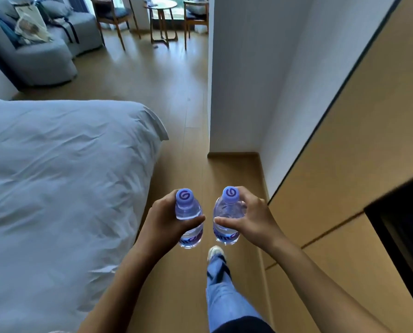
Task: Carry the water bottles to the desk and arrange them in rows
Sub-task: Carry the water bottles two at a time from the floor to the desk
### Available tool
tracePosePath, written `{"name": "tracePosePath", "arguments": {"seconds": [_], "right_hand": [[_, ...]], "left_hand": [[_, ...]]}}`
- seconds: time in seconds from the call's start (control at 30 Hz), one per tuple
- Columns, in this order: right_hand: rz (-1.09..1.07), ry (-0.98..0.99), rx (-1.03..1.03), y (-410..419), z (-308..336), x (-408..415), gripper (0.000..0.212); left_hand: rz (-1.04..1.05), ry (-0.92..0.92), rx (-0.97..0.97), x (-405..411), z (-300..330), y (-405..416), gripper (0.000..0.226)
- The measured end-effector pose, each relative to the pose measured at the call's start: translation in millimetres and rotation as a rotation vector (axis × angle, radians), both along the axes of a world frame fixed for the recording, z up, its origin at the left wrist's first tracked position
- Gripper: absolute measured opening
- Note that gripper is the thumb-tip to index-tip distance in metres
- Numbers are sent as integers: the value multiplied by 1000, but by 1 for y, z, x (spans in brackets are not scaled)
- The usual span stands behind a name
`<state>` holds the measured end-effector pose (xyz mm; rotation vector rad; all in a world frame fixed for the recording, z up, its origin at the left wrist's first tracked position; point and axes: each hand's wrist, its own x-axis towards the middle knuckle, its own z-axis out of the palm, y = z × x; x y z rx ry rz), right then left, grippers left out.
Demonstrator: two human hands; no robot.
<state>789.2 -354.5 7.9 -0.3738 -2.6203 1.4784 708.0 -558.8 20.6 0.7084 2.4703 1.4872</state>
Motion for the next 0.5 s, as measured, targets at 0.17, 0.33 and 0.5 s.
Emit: {"name": "tracePosePath", "arguments": {"seconds": [0.17,0.33,0.5], "right_hand": [[76,45,39,61,5,-151,59],[126,92,26,107,20,-294,59],[153,70,14,140,15,-426,63]], "left_hand": [[20,34,-7,-140,10,66,30],[72,45,-32,-268,27,115,30],[85,33,-49,-392,21,145,31]]}}
